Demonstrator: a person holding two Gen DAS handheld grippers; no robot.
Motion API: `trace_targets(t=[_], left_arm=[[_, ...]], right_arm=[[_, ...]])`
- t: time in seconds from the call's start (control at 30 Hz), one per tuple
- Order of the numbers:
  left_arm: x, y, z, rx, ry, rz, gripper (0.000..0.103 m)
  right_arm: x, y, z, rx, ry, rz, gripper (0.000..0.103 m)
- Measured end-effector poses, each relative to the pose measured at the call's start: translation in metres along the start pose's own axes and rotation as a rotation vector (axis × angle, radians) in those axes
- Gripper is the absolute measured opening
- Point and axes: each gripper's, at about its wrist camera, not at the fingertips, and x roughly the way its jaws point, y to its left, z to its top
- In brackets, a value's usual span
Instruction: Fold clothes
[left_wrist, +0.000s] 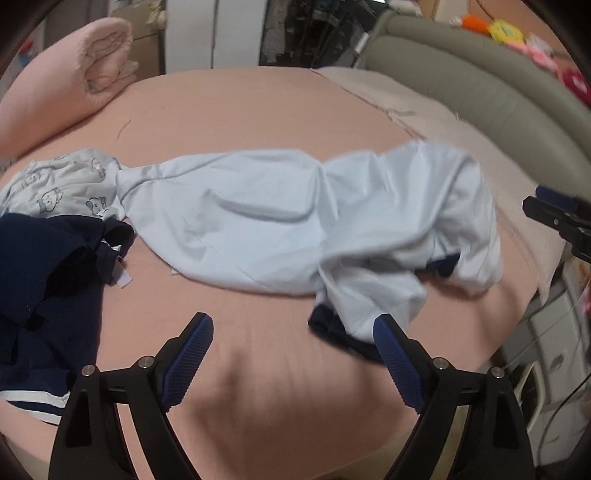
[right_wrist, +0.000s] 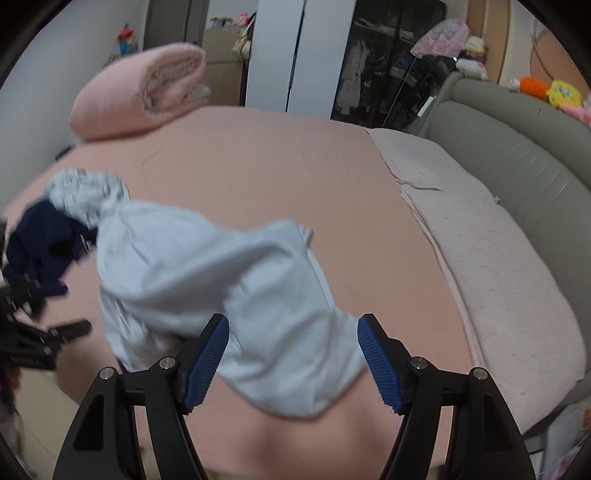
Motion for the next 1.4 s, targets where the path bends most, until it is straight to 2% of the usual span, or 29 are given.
trace_targets(t=[0.1,0.3,0.43,0.53,0.7,0.93,1.2,1.4], left_arm=[[0.008,-0.014,-0.006,0.036,0.009,-0.003,0.089],[0.005,-0.03,-0.015,0.069,0.01,-0.034,0.089],[0.007,-0.036,-0.02,0.093,0.01,-0.022,0.089],[0.011,-0.037,-0.022,0.083,0.006,-0.021,0.089],[0.025,-0.037,-0.026,0.03,0.016,-0.036,0.089],[0.041,-0.041,-0.029,0.0,0.005,0.002,0.089],[0.05,-0.044,-0.026,-0.011,-0.005,0.042,0.089],[0.051,-0.043,-0.016,0.026,-0.028,0.096,0.089]], right_arm=[[0.004,0.004,-0.019,-0.035,0.012,-0.008,0.072],[0.012,0.004,-0.05,-0.021,0.032,-0.01,0.072],[0.015,0.005,-0.065,-0.009,0.031,-0.033,0.072],[0.018,0.007,-0.072,-0.001,0.028,-0.042,0.072],[0.029,0.027,-0.081,-0.072,0.003,-0.1,0.072],[0.05,0.06,-0.083,-0.153,-0.037,-0.155,0.072],[0.071,0.082,-0.078,-0.242,-0.087,-0.273,0.072],[0.09,0.095,-0.087,-0.407,-0.1,-0.409,0.071]])
